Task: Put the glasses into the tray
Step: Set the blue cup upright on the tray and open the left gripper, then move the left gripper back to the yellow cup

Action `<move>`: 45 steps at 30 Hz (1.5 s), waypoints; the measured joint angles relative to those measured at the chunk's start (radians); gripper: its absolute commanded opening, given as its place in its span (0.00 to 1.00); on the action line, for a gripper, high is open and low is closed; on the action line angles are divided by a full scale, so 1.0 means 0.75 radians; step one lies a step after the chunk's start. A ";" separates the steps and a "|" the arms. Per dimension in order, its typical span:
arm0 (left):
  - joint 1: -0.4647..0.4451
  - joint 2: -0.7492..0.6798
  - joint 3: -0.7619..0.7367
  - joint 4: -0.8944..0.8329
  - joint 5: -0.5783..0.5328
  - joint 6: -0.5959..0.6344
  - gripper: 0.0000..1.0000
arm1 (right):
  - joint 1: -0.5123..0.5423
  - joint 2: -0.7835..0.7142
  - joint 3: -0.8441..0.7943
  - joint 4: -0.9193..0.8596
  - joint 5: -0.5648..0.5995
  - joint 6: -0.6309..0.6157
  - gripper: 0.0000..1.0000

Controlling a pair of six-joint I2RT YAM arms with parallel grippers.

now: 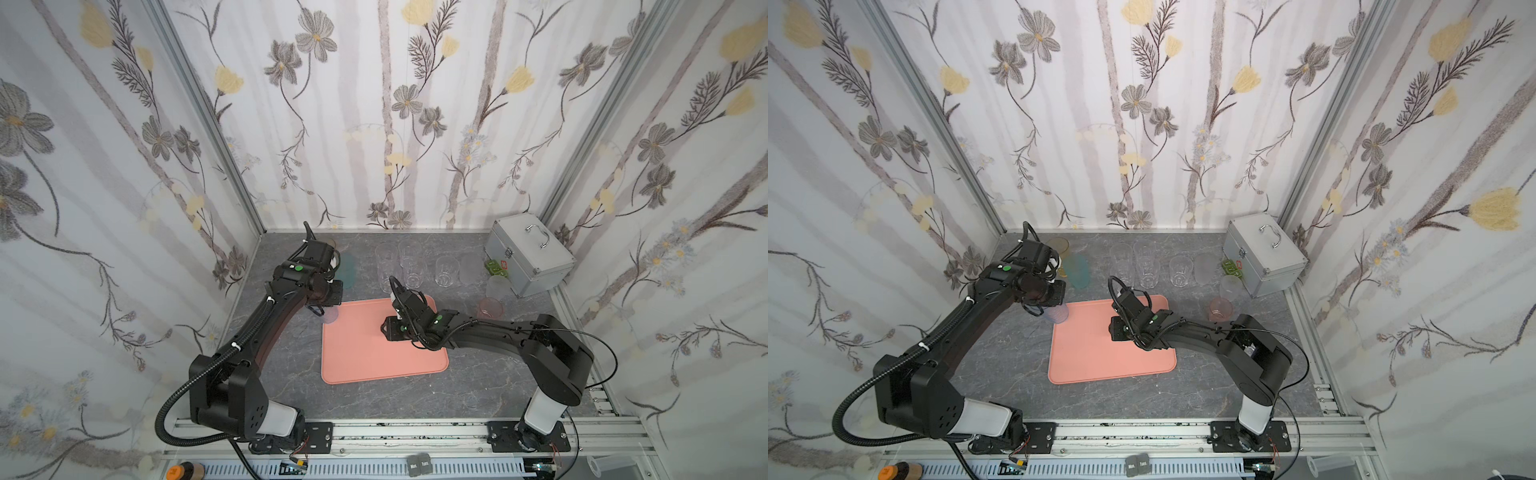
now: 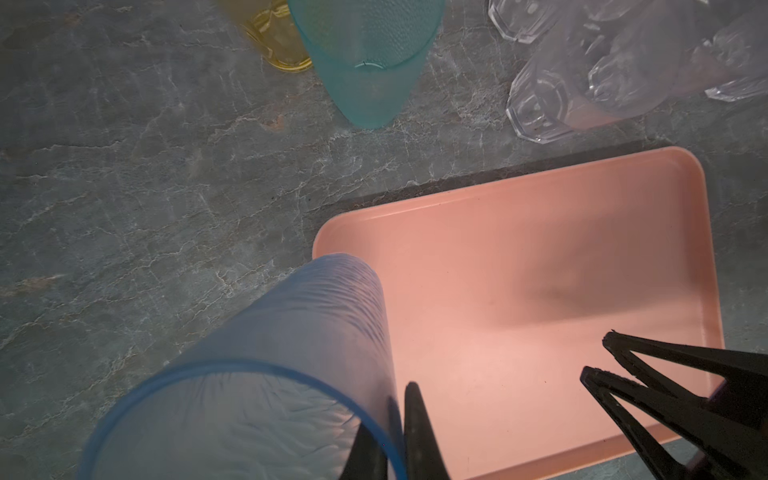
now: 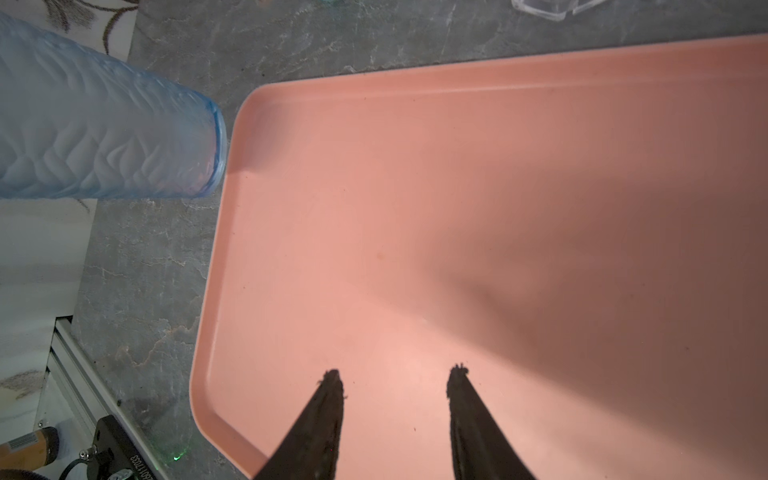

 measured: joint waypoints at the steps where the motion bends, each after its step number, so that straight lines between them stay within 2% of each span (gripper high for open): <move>1: -0.010 0.019 0.001 0.004 0.002 0.004 0.00 | 0.000 -0.002 -0.009 0.001 0.001 0.001 0.43; 13: -0.047 0.182 0.048 0.018 0.023 0.050 0.00 | 0.000 -0.007 -0.026 0.036 0.001 0.020 0.43; 18: -0.051 0.217 0.067 0.024 0.009 0.061 0.05 | 0.000 -0.007 -0.042 0.038 0.002 0.021 0.42; 24: -0.066 0.226 0.086 0.025 -0.015 0.070 0.28 | 0.000 -0.007 -0.043 0.041 0.002 0.023 0.42; 33: -0.106 0.197 0.142 0.025 -0.028 0.070 0.44 | -0.002 0.013 -0.008 0.032 0.002 0.019 0.42; 41: -0.153 -0.046 0.210 0.042 -0.013 0.056 0.51 | -0.037 -0.017 0.031 -0.020 0.021 -0.052 0.47; 45: -0.153 -0.218 0.163 0.144 -0.034 0.031 0.63 | -0.036 -0.058 0.099 -0.063 0.049 -0.122 0.50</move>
